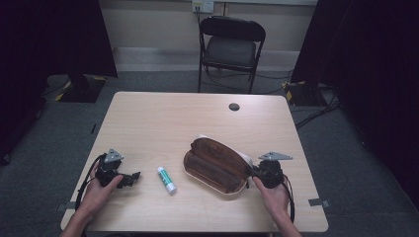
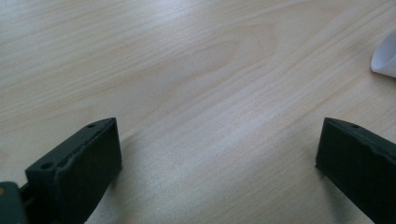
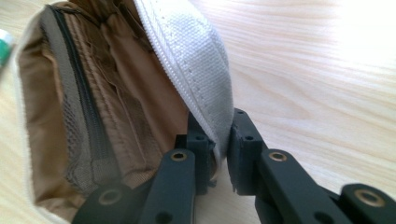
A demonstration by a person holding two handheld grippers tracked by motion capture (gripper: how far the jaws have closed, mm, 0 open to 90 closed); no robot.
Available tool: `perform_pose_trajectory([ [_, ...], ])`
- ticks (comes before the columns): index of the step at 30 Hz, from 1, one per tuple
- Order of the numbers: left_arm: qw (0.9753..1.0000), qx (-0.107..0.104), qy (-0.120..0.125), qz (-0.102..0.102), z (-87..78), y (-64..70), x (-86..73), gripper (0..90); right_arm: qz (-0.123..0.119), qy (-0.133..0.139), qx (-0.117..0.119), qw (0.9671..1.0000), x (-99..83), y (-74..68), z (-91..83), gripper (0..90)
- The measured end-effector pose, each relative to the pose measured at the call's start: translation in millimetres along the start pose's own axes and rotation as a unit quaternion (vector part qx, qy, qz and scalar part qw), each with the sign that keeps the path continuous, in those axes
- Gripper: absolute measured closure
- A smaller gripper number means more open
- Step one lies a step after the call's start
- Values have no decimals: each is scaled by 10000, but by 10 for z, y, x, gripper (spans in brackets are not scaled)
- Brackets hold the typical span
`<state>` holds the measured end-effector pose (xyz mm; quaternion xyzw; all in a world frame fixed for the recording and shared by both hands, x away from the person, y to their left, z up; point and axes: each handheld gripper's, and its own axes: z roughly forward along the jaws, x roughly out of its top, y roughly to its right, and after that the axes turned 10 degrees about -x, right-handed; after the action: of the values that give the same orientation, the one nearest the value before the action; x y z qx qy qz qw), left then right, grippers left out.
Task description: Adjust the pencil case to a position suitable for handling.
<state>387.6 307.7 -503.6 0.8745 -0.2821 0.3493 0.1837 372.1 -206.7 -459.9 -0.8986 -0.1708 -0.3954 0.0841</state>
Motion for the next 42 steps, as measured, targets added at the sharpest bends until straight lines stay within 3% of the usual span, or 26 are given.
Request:
perform_pose_trajectory([
  [3, 10000, 0, 0, -2, 0, 0, 0, 0, -48, 68, 334, 9994, 8, 48, 14, 804],
  [4, 10000, 1, 1, 0, 0, 0, 0, 0, -163, 110, 471, 9987, 11, 60, 21, 802],
  [10, 10000, 0, 2, -1, 0, 0, 0, 0, -277, 133, 909, 9954, 28, 109, 34, 796],
  [15, 10000, -2, -2, 3, -1, 0, 0, 0, -325, 115, 1118, 9931, 38, 149, 17, 794],
  [17, 10000, -2, -1, 1, 0, 0, 0, 0, -299, 104, 1325, 9907, 39, 209, 4, 791],
  [21, 10000, 0, 1, -2, 0, 0, 0, 0, -276, 39, 1297, 9912, 30, 245, 15, 792],
  [24, 10000, 1, -1, 2, 0, 0, 0, 0, -296, 108, 1090, 9935, 39, 236, 41, 788],
  [27, 10000, 0, 1, 0, 0, 0, 0, 0, -399, 200, 943, 9945, 39, 226, 80, 754],
  [32, 10000, 0, 2, 0, 0, 0, 0, 0, -371, 226, 837, 9955, 30, 208, 144, 671],
  [42, 10000, 0, -1, 0, 0, 0, 0, 0, -451, 200, 820, 9954, 39, 132, 187, 742],
])
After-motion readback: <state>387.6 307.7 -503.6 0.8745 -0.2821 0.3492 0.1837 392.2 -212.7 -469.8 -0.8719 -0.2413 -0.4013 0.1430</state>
